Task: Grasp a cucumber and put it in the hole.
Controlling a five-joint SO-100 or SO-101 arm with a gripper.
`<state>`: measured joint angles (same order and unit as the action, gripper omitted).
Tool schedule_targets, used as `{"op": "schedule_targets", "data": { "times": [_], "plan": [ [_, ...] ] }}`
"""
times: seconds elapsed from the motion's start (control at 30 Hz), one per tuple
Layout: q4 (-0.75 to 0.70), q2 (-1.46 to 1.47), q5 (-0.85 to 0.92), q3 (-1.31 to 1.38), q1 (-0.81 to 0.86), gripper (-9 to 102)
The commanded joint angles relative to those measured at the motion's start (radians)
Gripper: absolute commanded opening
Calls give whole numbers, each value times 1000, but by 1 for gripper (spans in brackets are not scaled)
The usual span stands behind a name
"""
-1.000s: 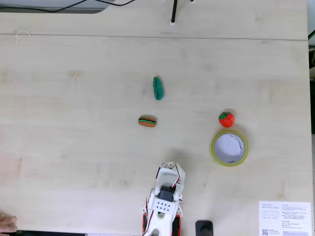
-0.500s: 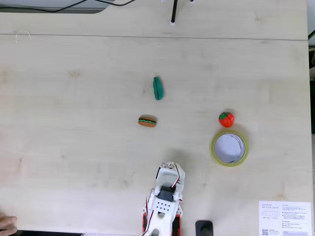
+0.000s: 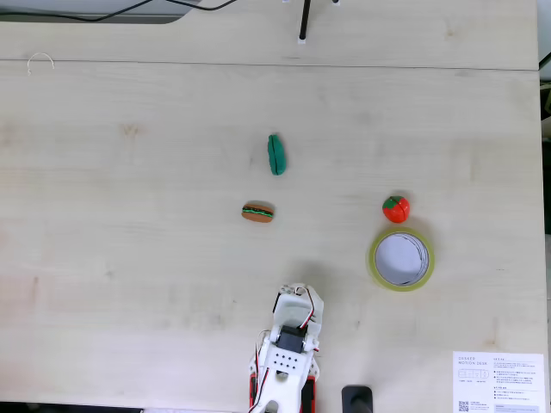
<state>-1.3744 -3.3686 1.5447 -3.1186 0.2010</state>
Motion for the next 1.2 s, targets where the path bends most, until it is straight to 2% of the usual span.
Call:
{"op": "schedule_targets", "data": {
  "times": [0.0,0.27,0.67,0.93,1.17],
  "plan": [
    [-12,-3,6,9,-5,0],
    [-8,-3,5,9,-3,0],
    [84,-3,-2,23,-2,0],
    [94,21,-25,167,26,0],
    [158,229,-25,353,43,0]
  ]
}}
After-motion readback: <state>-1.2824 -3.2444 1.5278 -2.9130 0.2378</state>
